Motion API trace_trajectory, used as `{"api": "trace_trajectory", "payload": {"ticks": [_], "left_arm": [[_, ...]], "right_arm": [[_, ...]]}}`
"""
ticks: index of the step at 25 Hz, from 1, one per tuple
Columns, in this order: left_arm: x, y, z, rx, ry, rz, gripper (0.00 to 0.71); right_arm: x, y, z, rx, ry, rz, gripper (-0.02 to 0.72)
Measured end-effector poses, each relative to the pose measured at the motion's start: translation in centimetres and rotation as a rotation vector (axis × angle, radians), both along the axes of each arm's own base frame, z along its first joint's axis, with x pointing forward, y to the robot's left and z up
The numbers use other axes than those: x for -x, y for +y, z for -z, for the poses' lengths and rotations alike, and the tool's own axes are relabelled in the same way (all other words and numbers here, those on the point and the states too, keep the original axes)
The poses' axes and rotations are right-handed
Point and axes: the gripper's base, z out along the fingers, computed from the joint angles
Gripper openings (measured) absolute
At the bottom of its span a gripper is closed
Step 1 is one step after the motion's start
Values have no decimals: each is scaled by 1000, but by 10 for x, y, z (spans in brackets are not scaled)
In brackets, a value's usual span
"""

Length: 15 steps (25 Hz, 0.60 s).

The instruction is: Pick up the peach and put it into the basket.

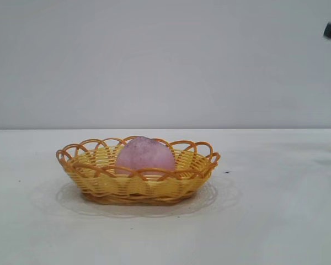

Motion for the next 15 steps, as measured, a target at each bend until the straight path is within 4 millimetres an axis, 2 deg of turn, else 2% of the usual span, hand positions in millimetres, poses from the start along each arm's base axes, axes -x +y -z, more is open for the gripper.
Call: {"api": "trace_trajectory", "payload": {"ticks": [2,8,12,15], "left_arm": [[0,0,0,0,0,0,458],[0,0,0,0,0,0,458],[0,0,0,0,0,0,458],[0,0,0,0,0,0,458]], "right_arm": [[32,1,-15,0,-51,2,403],[138,6,-4,11,36,-61,403],[188,9,-4,7,123,-108,403],[216,9,-5,16,169,-120,403]]}}
